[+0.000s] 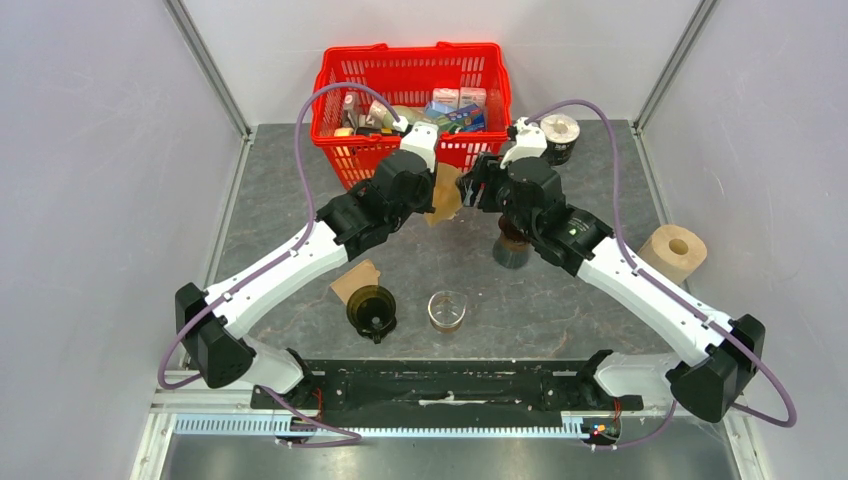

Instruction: Place the coffee filter in the dripper

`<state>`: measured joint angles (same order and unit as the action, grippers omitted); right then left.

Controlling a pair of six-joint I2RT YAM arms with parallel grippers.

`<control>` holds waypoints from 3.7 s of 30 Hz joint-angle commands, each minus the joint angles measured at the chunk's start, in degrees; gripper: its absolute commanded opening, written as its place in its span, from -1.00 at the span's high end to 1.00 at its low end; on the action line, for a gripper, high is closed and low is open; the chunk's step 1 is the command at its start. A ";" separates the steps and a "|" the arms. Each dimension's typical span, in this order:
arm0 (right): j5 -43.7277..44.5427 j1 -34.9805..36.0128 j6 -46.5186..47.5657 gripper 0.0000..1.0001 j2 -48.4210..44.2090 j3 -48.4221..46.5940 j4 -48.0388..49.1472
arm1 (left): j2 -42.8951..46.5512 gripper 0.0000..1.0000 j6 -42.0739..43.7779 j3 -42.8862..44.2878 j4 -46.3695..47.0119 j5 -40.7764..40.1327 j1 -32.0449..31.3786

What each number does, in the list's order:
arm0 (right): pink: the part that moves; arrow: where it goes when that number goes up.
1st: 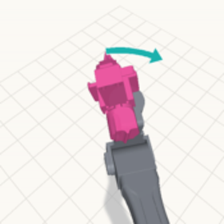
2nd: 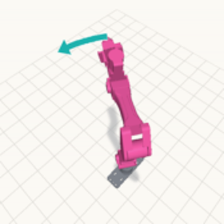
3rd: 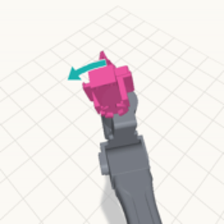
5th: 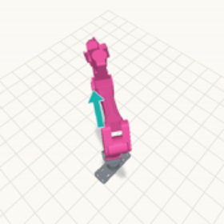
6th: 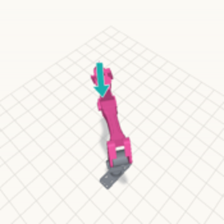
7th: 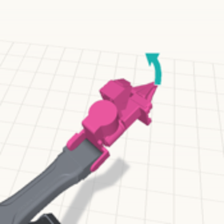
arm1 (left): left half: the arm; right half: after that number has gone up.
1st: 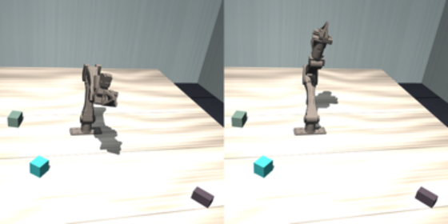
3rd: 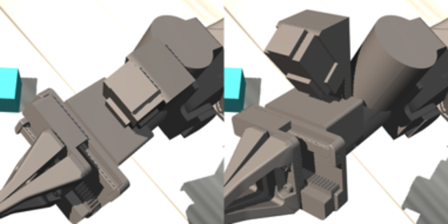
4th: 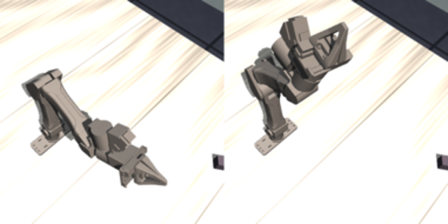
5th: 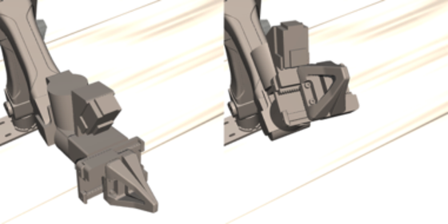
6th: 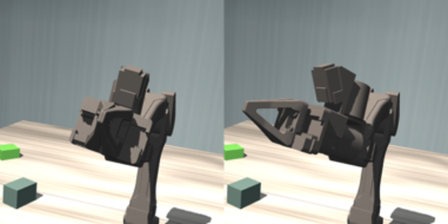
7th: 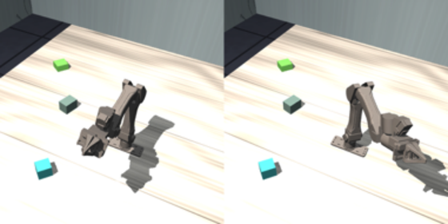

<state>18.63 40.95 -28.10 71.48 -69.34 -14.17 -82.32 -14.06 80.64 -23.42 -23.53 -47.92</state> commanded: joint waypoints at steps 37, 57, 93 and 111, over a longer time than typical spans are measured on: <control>-5.02 -19.88 -3.70 1.00 -8.75 -7.22 -30.91 | 13.99 -0.76 -3.84 -8.48 7.38 9.35 2.75; -11.71 -26.65 -4.99 0.67 -1.56 -3.99 -29.24 | 10.89 -0.81 -6.32 -10.76 8.48 11.55 5.29; -23.54 -26.71 4.27 -0.09 1.26 -15.88 -29.32 | 10.50 -0.85 -9.73 -14.41 9.01 10.19 9.87; -21.17 -25.65 6.45 0.56 16.21 -21.18 -41.96 | 10.78 -0.86 -9.28 -15.60 9.27 8.55 12.66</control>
<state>-3.07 14.52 -23.22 86.04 -87.70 -53.69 -71.64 -21.69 65.19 -16.47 -13.45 -36.25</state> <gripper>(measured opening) 0.231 0.928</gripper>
